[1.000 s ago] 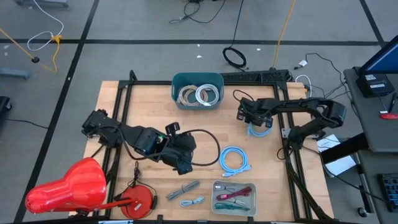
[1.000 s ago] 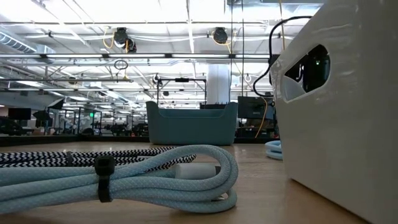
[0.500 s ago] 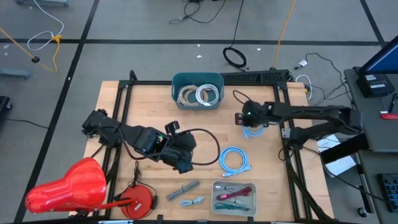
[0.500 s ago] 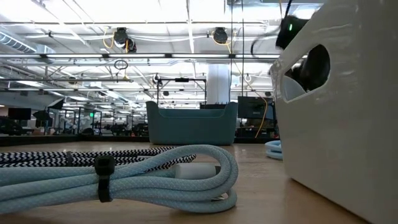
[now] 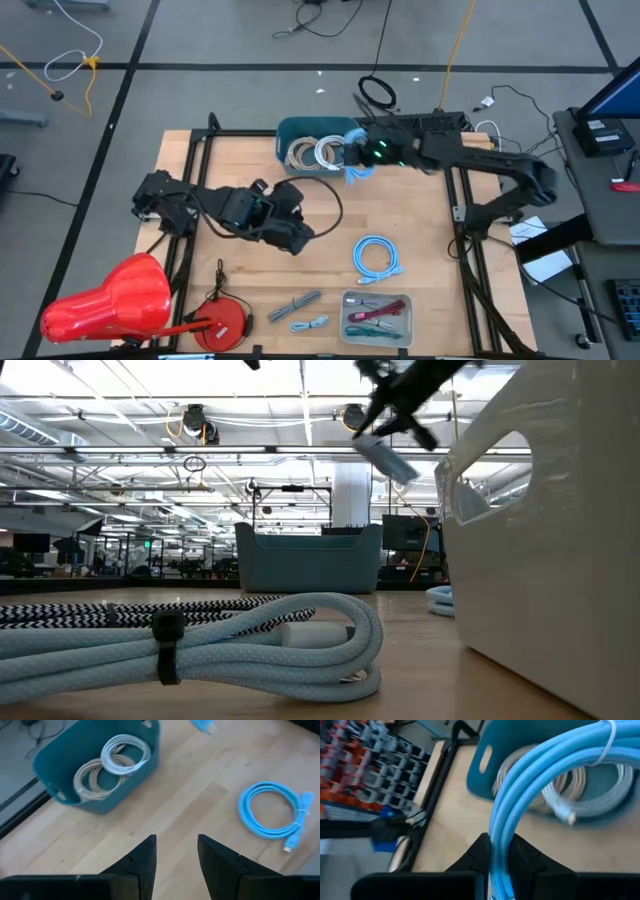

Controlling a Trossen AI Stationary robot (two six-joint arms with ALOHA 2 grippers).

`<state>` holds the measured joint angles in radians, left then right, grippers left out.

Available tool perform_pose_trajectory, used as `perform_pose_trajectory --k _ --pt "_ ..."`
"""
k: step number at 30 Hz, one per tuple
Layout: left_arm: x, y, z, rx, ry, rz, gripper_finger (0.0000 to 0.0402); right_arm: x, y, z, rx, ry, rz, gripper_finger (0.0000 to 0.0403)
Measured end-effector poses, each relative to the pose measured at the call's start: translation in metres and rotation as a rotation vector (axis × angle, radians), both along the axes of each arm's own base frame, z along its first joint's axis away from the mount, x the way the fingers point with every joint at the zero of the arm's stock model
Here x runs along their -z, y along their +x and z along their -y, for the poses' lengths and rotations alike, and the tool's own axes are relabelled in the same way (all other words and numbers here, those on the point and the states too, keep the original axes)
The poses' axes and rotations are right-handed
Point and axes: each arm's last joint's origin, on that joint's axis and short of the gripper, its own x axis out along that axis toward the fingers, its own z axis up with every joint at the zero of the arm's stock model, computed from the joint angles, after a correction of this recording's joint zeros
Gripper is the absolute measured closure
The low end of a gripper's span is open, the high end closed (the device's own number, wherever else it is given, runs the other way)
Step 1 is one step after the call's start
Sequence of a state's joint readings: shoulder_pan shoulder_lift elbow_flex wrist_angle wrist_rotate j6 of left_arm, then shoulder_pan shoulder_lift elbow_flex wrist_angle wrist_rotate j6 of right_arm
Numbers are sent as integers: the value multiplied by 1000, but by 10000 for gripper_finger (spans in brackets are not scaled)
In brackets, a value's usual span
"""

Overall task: Pick & Place USB Port
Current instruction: Put the top blue HDMI cable into the blue bin

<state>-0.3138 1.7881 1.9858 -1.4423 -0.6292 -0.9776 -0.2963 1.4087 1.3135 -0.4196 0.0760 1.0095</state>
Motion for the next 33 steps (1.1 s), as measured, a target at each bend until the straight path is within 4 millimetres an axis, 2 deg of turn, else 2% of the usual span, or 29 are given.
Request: perform_pose_trajectory --k 3,6,12,17,24,28,33 --pt "-4 -10 -2 -46 -14 -13 254 -4 28 19 -9 -46 -34 371" --pt "-14 -29 1 -84 -33 3 254 1 52 38 -23 -39 -37 371" --pt "-34 -56 18 -88 -35 157 254 28 87 73 -75 -29 -50 371" --pt "-38 -69 36 -58 -32 212 254 54 100 88 -91 -52 -108 370" --pt "-39 -76 50 -34 -48 234 254 90 103 109 -69 -22 -207 370" --pt "-39 -78 53 -35 -55 245 254 98 104 112 -35 -49 -246 362" --pt "-39 -81 57 -24 -60 248 254 99 105 113 -42 -90 -253 345"
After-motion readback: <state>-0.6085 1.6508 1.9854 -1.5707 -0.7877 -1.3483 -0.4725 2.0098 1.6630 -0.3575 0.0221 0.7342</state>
